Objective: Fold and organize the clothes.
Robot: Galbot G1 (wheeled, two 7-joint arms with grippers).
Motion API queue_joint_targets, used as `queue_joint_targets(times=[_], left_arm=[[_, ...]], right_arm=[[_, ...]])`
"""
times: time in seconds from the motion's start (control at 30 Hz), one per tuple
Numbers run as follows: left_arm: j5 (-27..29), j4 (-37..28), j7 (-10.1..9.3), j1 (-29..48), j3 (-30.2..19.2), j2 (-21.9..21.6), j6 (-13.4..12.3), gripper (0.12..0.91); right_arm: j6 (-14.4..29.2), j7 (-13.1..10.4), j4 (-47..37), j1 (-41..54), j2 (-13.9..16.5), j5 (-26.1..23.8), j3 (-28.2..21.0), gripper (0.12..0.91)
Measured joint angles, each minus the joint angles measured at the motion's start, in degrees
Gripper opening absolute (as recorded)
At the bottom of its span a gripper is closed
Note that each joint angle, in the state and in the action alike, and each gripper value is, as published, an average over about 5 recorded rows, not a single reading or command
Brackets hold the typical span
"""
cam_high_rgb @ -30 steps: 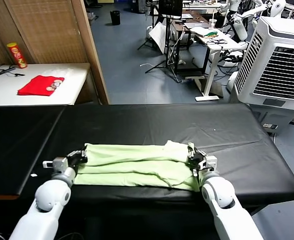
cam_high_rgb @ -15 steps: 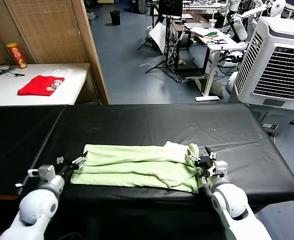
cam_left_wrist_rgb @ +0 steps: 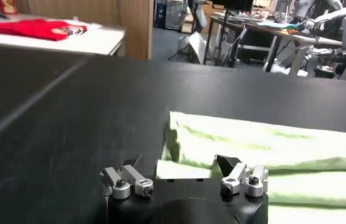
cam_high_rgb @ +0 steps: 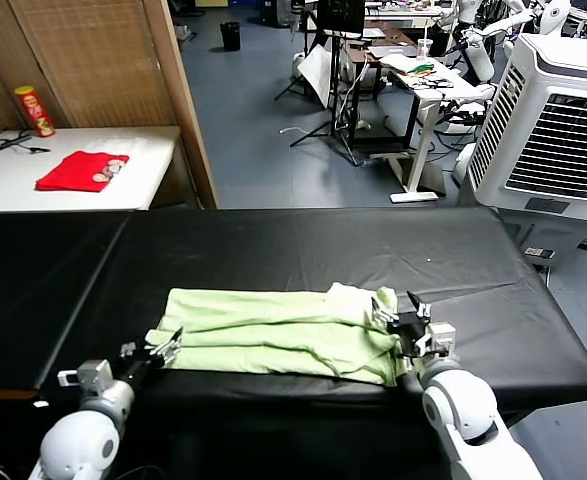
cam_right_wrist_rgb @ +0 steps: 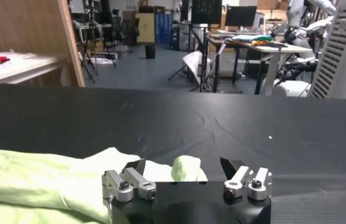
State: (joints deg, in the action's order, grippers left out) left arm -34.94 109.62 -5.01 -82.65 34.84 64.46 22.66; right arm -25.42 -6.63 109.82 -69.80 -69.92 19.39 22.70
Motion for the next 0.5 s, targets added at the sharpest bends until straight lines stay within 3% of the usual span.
queue_joint_targets(times=[0.1,0.27,0.33,0.5], left_arm=[[-0.9,-0.7,0.02,0.5,-0.2,0.2,0.0,0.429],[-1.5,-1.0,0.4,0.9,-0.3,0.3,0.2,0.197],[-0.2,-0.8,0.88,0.9,-0.4,0.2,0.0,0.157],[6.7,0.0,1.58,0.4,-0.1,-0.7,-2.1,0.164]], right_arm=[[0.1,0.2,0.0,-0.2,-0.1,-0.3,-0.1,0.798],[0.2,0.4,0.0,-0.2,-0.4,-1.0,-0.2,0.798],[0.2,0.4,0.0,-0.2,-0.6,-1.3,-0.2,0.798],[0.2,0.4,0.1,-0.3,-0.7,-2.2,-0.2,0.798]])
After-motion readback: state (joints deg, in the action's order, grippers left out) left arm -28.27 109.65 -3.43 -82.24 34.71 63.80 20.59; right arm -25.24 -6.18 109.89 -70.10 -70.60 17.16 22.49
